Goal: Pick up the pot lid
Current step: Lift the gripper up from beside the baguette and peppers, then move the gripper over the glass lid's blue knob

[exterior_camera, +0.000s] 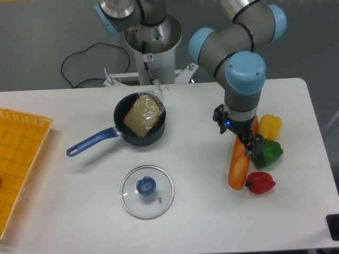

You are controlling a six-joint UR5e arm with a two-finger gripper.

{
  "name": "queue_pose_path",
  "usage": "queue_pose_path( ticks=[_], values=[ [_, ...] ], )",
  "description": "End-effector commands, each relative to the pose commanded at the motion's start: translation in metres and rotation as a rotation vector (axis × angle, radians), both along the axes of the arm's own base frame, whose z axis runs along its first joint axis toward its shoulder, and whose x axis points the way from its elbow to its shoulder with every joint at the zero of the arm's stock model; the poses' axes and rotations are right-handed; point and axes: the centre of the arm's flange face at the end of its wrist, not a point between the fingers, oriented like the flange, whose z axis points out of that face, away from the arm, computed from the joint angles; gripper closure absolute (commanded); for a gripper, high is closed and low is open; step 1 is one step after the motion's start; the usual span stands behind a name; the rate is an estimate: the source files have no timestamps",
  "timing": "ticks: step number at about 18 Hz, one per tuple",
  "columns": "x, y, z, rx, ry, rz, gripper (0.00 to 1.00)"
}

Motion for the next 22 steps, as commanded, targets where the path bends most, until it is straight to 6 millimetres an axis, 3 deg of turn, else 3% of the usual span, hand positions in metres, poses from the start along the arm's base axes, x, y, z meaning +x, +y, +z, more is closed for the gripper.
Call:
queue_pose_path(
  ticks=[10,15,22],
  values=[
    [0.011,0.021,-0.025,0.073,-0.075,0.313,0.00],
    [0.031,0.043,-0.039,0.075,-0.098,0.500,0.00],
    [0.068,0.075,-0.046,0.093,-0.152,0.501,0.00]
  ],
)
